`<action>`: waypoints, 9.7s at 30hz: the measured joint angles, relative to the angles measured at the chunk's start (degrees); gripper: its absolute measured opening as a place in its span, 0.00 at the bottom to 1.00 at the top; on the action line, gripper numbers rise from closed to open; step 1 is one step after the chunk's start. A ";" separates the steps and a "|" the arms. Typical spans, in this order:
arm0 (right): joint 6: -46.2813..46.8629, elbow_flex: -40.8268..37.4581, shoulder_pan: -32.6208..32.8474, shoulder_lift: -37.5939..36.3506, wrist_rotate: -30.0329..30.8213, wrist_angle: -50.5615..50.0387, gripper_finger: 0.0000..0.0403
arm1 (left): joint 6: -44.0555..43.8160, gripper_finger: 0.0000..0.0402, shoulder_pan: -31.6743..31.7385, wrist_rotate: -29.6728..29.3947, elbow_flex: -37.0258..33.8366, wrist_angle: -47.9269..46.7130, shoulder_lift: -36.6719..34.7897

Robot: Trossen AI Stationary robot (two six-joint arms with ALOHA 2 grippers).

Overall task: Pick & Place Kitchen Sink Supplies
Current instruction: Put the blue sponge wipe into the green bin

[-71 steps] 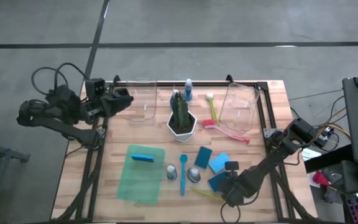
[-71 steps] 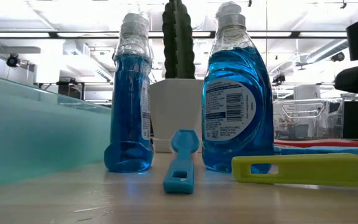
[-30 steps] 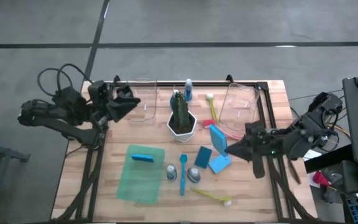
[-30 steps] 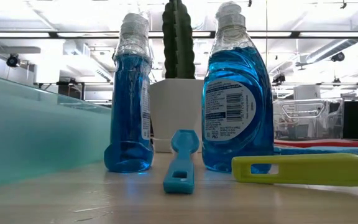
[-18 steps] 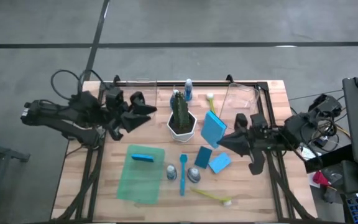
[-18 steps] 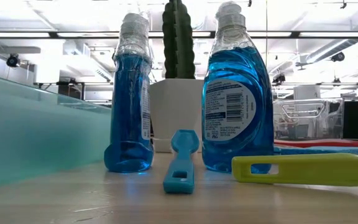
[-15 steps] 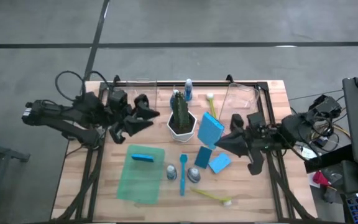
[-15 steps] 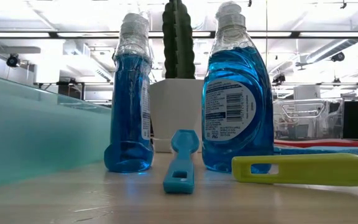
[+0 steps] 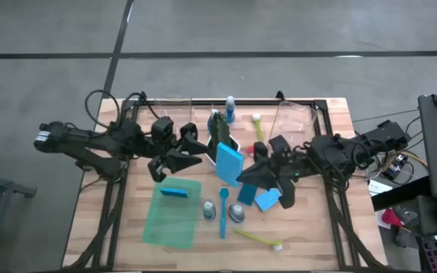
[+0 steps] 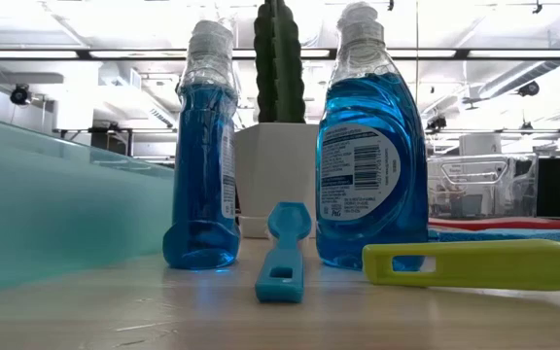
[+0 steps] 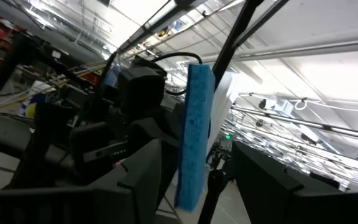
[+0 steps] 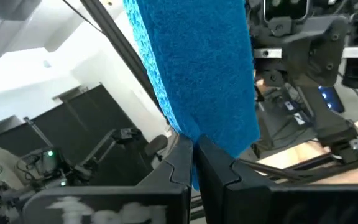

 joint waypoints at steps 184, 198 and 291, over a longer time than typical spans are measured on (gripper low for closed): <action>-5.40 -0.23 -6.96 2.18 -5.05 -5.06 0.19 | 16.06 0.10 -7.63 -9.49 -10.76 -83.87 1.37; -5.55 -0.23 -7.01 2.18 -5.06 -5.11 0.20 | 15.73 0.10 -7.63 -9.51 -10.76 -83.58 1.37; -7.08 -0.24 -6.96 2.18 -5.11 -4.60 0.17 | 16.26 0.10 -7.93 -9.28 -10.85 -83.96 1.40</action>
